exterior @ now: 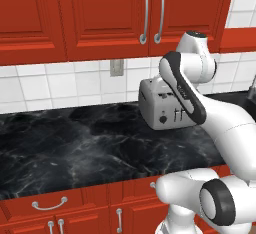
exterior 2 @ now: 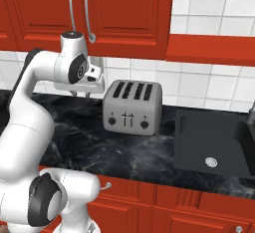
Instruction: Move the bowls from the cabinet to the plates on the dining table.
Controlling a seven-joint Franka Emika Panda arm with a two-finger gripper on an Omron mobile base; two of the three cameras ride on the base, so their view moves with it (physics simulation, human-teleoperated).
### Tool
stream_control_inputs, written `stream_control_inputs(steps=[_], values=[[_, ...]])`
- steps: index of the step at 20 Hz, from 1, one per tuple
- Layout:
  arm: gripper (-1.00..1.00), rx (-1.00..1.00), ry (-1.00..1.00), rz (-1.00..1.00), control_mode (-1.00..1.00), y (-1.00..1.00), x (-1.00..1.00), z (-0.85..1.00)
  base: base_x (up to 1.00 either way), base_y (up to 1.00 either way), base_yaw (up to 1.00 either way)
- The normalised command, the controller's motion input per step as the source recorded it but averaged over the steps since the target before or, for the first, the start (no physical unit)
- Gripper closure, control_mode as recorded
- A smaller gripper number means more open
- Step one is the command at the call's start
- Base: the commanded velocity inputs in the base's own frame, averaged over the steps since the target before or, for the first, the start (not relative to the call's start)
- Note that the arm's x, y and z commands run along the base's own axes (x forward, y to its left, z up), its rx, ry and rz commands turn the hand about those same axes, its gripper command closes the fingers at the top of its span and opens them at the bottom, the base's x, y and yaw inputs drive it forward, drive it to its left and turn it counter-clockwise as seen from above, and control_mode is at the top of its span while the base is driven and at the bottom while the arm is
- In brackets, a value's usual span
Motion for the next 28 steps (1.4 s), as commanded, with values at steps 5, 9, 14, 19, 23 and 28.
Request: stream_control_inputs(steps=[5, 9, 14, 19, 23, 28], values=[[-1.00, 0.00, -0.03, 0.00, -1.00, 0.00, -0.01, 0.04, 0.00, 0.00, 0.00], [-1.00, 0.00, -0.09, 0.00, -1.00, 0.00, -0.07, 0.21, 0.00, 0.00, 0.00], [-1.00, 0.00, -0.12, 0.00, -1.00, 0.00, 0.00, 0.35, 0.00, 0.00, 0.00], [-1.00, 0.00, -0.13, 0.00, -1.00, 0.00, 0.00, 0.41, 0.00, 0.00, 0.00], [-1.00, 0.00, -0.16, -0.01, -1.00, 0.00, 0.00, 0.39, 0.00, 0.00, 0.00], [-1.00, 0.00, -0.15, -0.03, -1.00, 0.00, 0.00, 0.36, 0.00, 0.00, 0.00]])
